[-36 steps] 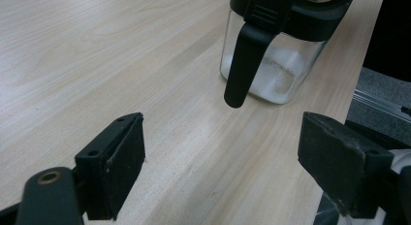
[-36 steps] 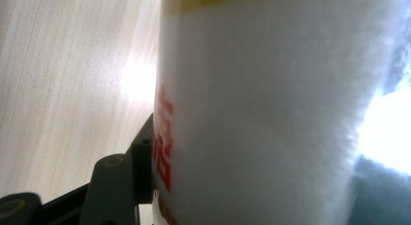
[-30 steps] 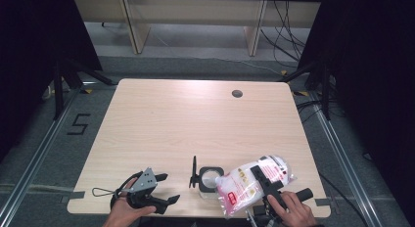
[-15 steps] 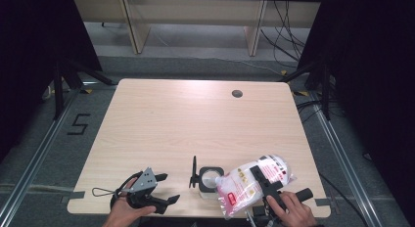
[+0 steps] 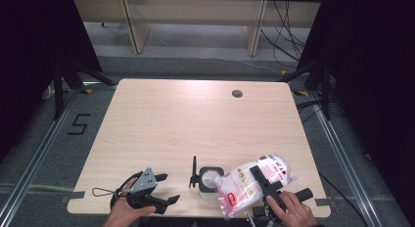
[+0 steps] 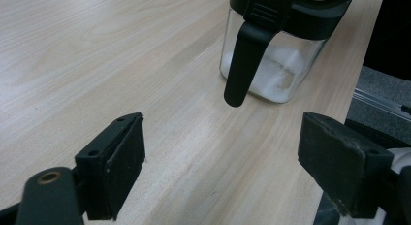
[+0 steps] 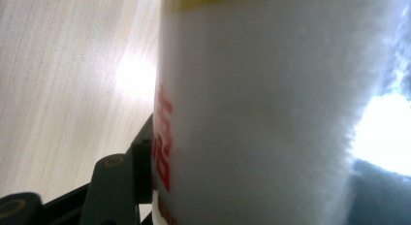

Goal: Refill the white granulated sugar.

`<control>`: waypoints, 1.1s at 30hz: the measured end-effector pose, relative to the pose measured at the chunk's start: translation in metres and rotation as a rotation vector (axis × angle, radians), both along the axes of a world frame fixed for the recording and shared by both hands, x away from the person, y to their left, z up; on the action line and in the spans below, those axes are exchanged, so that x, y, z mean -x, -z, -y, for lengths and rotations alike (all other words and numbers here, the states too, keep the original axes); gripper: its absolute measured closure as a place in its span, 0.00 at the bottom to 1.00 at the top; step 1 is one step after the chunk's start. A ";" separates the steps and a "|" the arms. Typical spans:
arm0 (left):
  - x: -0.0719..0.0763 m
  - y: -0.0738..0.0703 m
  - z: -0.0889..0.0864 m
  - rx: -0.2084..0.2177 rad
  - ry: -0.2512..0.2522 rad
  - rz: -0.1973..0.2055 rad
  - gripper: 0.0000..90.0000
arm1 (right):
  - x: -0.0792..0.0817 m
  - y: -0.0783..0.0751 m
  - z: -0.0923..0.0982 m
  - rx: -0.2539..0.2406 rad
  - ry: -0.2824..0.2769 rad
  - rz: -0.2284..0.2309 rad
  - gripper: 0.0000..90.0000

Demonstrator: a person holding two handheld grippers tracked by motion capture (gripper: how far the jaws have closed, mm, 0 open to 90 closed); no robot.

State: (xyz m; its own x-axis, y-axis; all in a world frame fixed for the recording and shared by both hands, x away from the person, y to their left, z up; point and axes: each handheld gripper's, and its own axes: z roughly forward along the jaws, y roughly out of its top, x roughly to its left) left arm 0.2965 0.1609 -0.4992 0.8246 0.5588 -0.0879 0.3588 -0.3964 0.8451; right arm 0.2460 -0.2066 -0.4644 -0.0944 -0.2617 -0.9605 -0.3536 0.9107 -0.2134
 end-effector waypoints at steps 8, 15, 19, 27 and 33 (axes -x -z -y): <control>0.000 0.000 0.000 0.002 0.002 0.000 0.19 | 0.002 0.002 0.000 0.002 0.003 0.011 0.47; 0.000 0.000 0.000 -0.001 0.007 0.003 0.19 | 0.001 0.001 0.000 0.003 -0.008 0.012 0.47; 0.000 0.000 0.000 0.003 0.004 0.000 0.19 | 0.001 -0.001 -0.001 0.018 -0.006 0.008 0.48; 0.000 0.000 0.001 -0.001 0.000 0.000 0.19 | 0.000 -0.001 0.000 0.002 -0.025 0.017 0.48; 0.000 0.000 0.001 0.000 0.001 0.000 0.19 | 0.000 -0.001 0.000 0.004 -0.026 0.015 0.48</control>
